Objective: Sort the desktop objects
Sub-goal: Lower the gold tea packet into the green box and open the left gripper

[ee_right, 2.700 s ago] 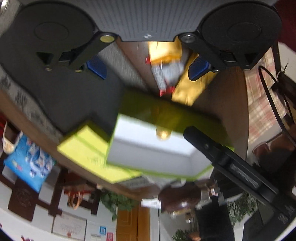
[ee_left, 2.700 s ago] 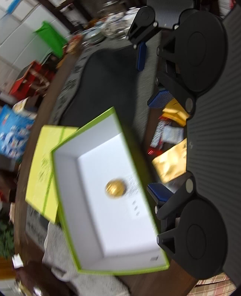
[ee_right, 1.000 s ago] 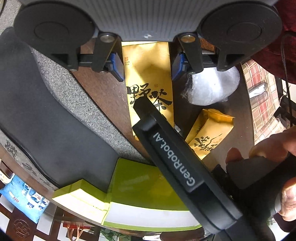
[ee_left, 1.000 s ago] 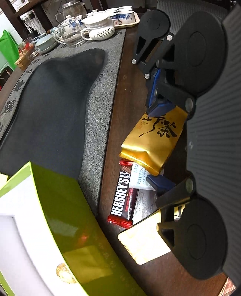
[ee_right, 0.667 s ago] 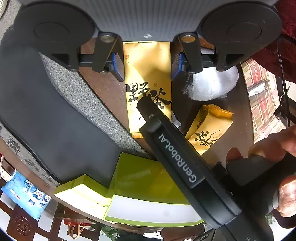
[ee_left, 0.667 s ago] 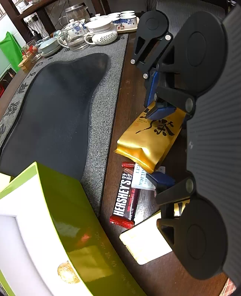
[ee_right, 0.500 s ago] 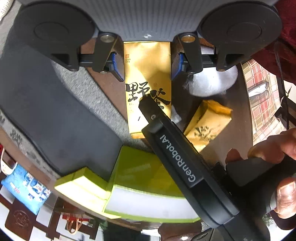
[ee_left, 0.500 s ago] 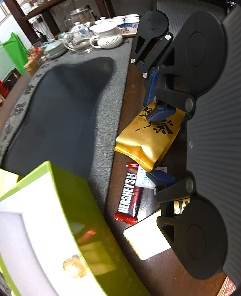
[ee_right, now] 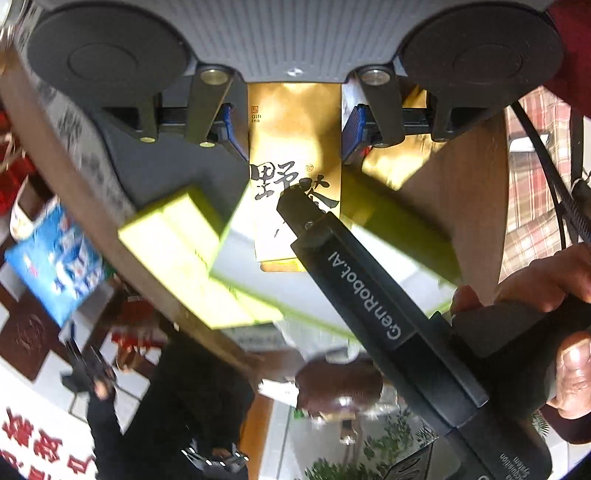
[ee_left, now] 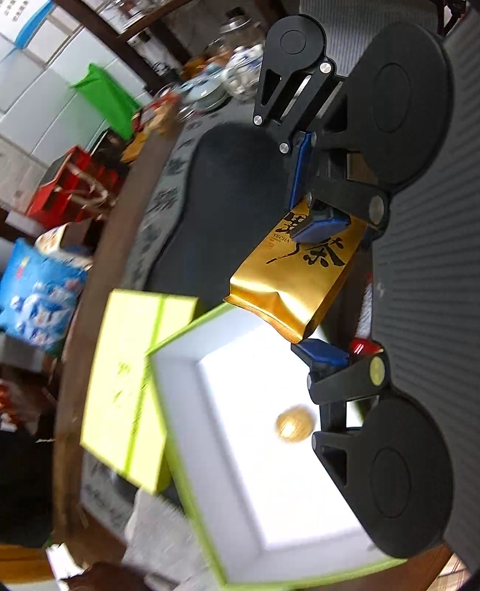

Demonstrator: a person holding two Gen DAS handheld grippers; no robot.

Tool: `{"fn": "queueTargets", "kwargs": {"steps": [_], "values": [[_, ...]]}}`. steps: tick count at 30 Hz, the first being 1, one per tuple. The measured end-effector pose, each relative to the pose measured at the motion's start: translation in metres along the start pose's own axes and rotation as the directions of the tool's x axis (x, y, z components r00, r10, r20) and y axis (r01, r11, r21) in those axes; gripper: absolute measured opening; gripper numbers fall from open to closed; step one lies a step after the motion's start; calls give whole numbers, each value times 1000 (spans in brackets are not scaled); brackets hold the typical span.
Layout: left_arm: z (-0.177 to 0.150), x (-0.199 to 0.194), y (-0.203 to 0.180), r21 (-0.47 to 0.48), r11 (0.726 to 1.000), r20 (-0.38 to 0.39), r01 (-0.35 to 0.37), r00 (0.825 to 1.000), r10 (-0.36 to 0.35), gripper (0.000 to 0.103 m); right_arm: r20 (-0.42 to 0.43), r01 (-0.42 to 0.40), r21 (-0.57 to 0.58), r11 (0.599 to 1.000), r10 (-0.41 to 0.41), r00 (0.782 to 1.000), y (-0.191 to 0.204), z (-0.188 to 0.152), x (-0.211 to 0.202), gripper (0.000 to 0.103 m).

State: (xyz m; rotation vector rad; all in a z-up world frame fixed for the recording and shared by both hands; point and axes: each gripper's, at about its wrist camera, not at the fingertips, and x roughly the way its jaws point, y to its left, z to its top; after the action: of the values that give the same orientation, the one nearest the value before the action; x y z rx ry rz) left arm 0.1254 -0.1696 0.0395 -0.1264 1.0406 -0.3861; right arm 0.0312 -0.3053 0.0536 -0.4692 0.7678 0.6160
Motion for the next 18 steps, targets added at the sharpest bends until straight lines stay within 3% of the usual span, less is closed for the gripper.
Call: {"fn": "queueTargets", "kwargs": {"steps": [4,10,18], "values": [[23,2,24,-38,999,22,-37,999,37,57,21,-15,-14,1000,15,1000,-6,34,21,54],[44,27,63,-78,995,-13,-68,998,67,57,-6,-42,-6,999,42,999,-14,79,70,54],[54,54,119,-141,987,-80,-80,994,69,57,-113,-105,51,993,110,988,-19,97,140,54]]}}
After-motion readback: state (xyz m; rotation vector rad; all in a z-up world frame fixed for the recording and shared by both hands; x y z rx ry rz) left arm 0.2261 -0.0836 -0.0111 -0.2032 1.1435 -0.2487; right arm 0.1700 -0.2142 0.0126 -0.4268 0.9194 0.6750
